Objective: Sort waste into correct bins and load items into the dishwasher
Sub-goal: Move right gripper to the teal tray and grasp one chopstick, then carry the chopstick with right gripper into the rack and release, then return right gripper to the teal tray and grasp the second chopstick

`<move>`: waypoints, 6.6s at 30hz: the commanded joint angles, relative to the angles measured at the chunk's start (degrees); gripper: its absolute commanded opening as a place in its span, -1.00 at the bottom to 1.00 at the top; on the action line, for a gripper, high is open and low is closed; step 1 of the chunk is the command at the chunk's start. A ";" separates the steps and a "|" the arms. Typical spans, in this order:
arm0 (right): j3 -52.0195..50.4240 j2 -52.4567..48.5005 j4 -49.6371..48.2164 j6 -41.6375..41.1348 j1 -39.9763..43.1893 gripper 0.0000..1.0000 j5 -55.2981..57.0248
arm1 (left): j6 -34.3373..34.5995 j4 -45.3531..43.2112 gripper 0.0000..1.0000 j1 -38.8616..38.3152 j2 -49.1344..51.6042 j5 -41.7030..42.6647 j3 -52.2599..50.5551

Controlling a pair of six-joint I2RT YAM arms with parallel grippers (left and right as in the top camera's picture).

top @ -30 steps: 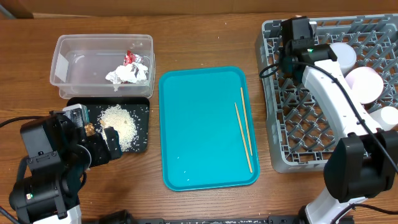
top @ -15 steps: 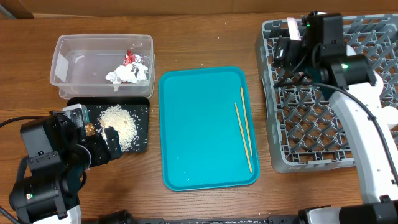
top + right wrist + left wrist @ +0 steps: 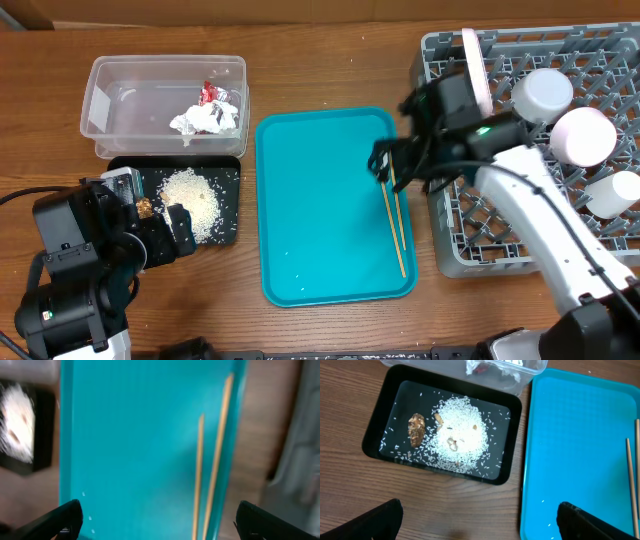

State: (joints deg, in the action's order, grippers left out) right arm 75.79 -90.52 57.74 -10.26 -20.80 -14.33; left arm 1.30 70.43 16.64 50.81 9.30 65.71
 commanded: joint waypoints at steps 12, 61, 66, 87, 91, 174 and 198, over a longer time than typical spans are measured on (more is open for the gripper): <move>-14.99 -2.19 -9.77 -0.72 -7.50 0.89 6.60 | 0.39 -0.17 1.00 0.44 -0.28 0.81 0.00; -15.89 -16.72 -3.52 -6.40 -10.27 -0.69 8.02 | 0.39 -0.17 1.00 0.44 -0.28 0.81 0.00; -15.91 -16.76 -3.08 -8.02 -10.27 -0.70 10.47 | 0.39 -0.17 1.00 0.44 -0.28 0.81 0.00; -15.87 -16.87 -4.28 -8.02 -10.27 -0.92 11.06 | 0.39 -0.17 1.00 0.44 -0.28 0.81 0.00; -13.90 -16.63 -2.73 -8.02 -10.27 -0.92 11.08 | 0.39 -0.17 1.00 0.44 -0.28 0.81 0.00; -10.10 0.81 -0.66 16.06 11.87 -0.44 18.49 | 0.39 -0.17 1.00 0.44 -0.28 0.81 0.00; 6.25 -3.13 5.57 14.51 6.54 0.08 -1.18 | 0.39 -0.17 1.00 0.44 -0.28 0.83 0.00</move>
State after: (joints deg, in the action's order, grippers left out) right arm 83.79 -91.02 63.46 4.51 -11.77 -14.87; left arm 1.32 70.43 16.64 50.81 9.30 65.71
